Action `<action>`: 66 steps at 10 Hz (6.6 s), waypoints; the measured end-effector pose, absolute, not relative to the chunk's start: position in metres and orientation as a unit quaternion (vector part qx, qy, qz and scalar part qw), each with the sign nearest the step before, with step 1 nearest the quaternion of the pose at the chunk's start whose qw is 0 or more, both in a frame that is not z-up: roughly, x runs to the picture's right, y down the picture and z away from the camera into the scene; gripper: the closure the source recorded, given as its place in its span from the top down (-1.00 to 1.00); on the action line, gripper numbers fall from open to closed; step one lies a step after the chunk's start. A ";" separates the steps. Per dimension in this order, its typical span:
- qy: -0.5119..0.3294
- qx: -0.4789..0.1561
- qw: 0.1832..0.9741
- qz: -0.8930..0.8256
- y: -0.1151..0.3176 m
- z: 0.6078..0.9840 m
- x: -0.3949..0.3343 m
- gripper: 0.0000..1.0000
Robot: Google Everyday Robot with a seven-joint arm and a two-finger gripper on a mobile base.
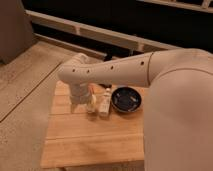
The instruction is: Place the ceramic cup in the ceramic bowl
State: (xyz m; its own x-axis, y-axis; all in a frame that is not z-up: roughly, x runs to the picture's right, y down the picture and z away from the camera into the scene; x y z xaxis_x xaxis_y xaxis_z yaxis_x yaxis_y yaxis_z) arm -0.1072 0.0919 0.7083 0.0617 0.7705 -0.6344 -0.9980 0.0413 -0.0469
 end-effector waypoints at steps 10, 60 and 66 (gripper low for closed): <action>0.134 -0.223 0.717 0.647 0.014 0.743 -0.083 0.30; 0.192 -0.198 0.571 0.773 -0.026 0.798 0.080 -1.00; 0.208 -0.187 0.499 0.820 -0.005 0.799 0.148 -1.00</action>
State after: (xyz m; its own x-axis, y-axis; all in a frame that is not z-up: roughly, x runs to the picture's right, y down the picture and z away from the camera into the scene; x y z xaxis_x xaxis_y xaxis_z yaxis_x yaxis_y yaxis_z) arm 0.1483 -0.0050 0.7988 -0.4319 0.7413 -0.5137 -0.8965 -0.4151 0.1548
